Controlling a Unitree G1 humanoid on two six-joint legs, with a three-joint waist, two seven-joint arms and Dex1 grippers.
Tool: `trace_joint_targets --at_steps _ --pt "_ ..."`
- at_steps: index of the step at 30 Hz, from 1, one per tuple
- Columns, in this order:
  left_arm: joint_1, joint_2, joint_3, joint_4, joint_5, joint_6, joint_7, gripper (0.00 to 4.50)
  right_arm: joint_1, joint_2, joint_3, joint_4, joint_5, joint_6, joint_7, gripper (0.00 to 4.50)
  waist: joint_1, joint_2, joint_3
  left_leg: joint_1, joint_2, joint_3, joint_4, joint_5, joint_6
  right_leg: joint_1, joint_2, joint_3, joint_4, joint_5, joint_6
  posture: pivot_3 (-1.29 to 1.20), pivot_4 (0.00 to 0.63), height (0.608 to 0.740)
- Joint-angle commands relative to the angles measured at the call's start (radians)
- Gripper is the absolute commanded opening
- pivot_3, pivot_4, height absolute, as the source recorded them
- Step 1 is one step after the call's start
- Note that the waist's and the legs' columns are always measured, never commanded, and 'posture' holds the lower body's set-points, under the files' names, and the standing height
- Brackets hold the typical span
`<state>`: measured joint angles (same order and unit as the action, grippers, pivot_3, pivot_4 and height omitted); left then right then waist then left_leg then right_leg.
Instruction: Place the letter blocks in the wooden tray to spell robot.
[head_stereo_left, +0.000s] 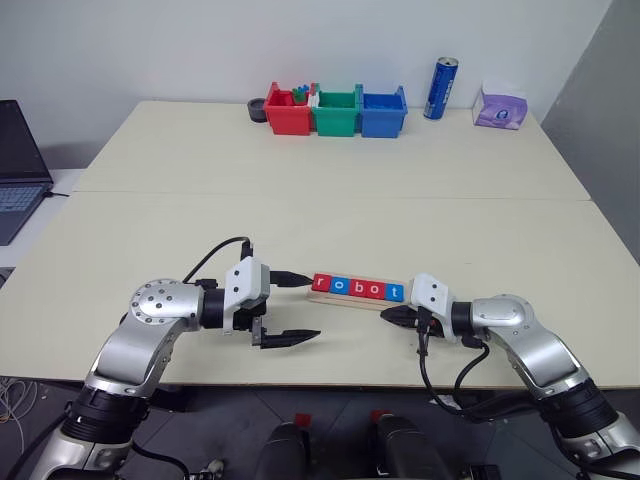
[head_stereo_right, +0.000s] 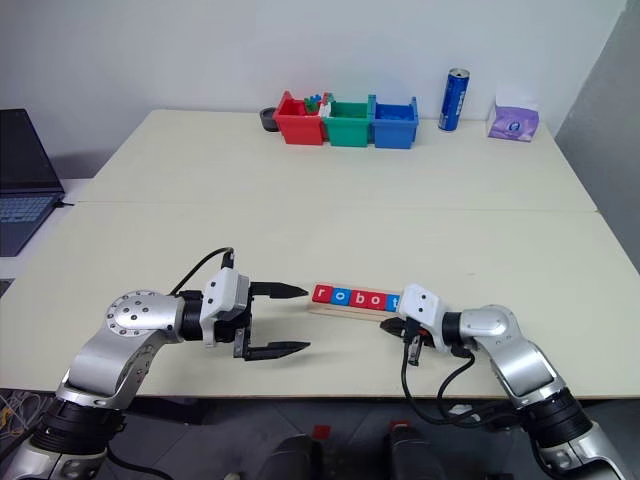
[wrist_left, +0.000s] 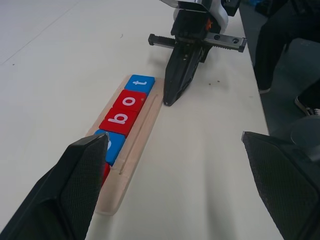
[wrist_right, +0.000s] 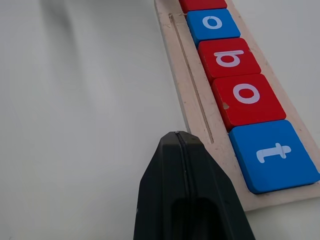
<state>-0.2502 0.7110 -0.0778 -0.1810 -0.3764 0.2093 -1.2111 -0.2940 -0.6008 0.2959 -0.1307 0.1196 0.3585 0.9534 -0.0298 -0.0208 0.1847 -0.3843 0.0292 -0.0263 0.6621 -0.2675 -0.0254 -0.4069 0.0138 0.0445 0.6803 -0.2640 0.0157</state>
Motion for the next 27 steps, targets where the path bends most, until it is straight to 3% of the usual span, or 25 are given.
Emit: trace_joint_targets --at_steps 1,27 --pt "-0.020 -0.003 0.012 -0.008 -0.010 -0.014 0.002 4.50 -0.003 -0.019 -0.022 0.012 -0.017 0.002 -0.011 0.01 0.000 0.000 0.000 0.000 0.000 0.000 0.000 0.000 0.000 0.000 0.000 0.000 0.000 0.000 0.000 0.00 0.150 0.740" --pt "-0.032 -0.029 0.006 -0.007 -0.003 -0.006 0.032 4.50 -0.024 -0.053 -0.040 0.010 0.001 0.004 0.028 0.01 0.001 0.000 0.000 0.000 0.000 0.000 0.000 0.000 0.000 0.000 0.000 0.000 0.000 0.000 0.000 0.00 0.150 0.740"
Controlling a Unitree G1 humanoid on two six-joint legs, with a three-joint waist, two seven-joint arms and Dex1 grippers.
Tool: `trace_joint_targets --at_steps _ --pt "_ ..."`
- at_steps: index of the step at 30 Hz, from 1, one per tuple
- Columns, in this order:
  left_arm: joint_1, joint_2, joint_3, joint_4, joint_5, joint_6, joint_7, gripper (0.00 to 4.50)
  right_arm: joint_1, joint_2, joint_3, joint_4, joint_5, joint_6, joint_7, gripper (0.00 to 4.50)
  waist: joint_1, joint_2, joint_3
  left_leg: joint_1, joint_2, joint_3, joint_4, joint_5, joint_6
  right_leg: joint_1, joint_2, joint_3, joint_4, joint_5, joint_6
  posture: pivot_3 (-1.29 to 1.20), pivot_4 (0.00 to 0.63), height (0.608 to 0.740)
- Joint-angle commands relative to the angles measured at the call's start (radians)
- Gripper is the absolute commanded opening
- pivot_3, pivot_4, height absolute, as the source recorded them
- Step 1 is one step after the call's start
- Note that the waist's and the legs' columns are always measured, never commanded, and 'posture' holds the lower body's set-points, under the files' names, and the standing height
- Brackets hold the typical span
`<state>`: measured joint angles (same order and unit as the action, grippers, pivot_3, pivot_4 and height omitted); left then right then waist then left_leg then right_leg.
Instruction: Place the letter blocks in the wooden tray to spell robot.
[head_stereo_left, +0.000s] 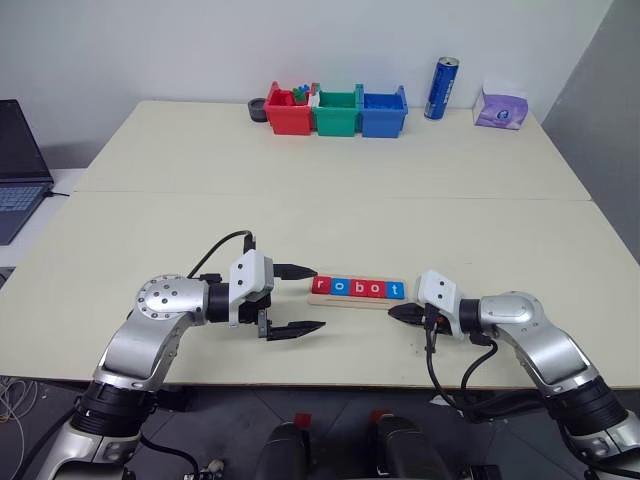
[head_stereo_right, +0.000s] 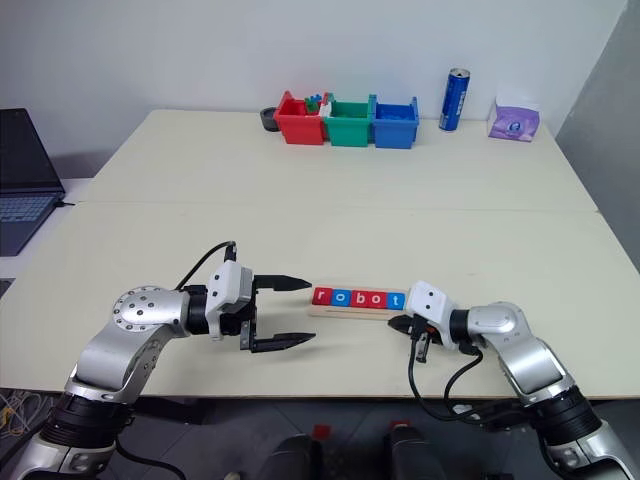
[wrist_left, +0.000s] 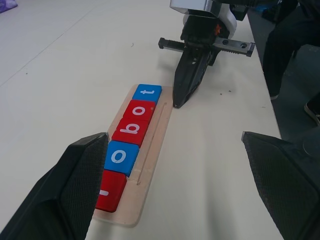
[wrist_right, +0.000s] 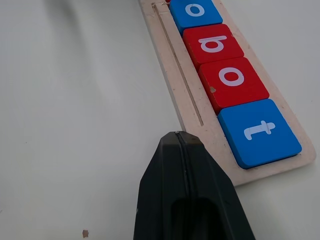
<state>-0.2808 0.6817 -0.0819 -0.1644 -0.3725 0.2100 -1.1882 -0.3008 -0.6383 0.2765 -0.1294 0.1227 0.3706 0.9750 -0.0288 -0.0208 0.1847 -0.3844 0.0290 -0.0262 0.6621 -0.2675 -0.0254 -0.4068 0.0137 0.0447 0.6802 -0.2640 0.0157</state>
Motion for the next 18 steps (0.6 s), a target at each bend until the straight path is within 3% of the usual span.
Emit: trace_joint_targets --at_steps 1,8,11,15,18 --pt "-0.001 -0.001 0.010 -0.024 -0.007 -0.006 0.010 4.50 -0.018 -0.016 -0.021 0.012 -0.003 -0.010 0.008 0.01 0.000 0.000 0.000 0.000 0.000 0.000 0.000 0.000 0.000 0.000 0.000 0.000 0.000 0.000 0.000 0.00 0.150 0.740" --pt "-0.002 0.000 0.010 -0.026 -0.007 -0.003 0.014 4.50 -0.010 -0.031 -0.033 -0.021 0.028 0.032 0.030 0.01 0.000 0.000 0.000 0.000 0.000 0.000 0.000 0.000 0.000 0.000 0.000 0.000 0.000 0.000 0.000 0.00 0.150 0.740" --pt "0.005 0.008 0.026 -0.036 -0.015 0.028 0.035 4.50 -0.006 -0.050 -0.067 -0.094 0.107 0.143 0.059 0.01 0.000 0.000 0.000 0.000 0.000 0.000 0.000 0.000 0.000 0.000 0.000 0.000 0.000 0.000 0.000 0.00 0.150 0.740" --pt "0.048 0.051 0.163 -0.086 -0.089 0.167 0.129 4.50 -0.070 -0.091 -0.233 -0.254 0.346 0.447 0.058 0.87 -0.005 0.000 0.001 0.000 0.001 -0.001 0.000 0.000 0.000 0.000 0.000 0.000 0.000 0.000 0.000 0.00 0.150 0.740" --pt "0.079 0.069 0.243 -0.137 -0.138 0.316 0.232 4.50 -0.069 -0.144 -0.267 -0.296 0.372 0.480 0.054 1.94 -0.005 0.000 0.002 0.000 0.002 -0.002 -0.001 0.000 0.000 -0.001 0.000 0.000 0.001 0.000 0.000 0.00 0.150 0.740"
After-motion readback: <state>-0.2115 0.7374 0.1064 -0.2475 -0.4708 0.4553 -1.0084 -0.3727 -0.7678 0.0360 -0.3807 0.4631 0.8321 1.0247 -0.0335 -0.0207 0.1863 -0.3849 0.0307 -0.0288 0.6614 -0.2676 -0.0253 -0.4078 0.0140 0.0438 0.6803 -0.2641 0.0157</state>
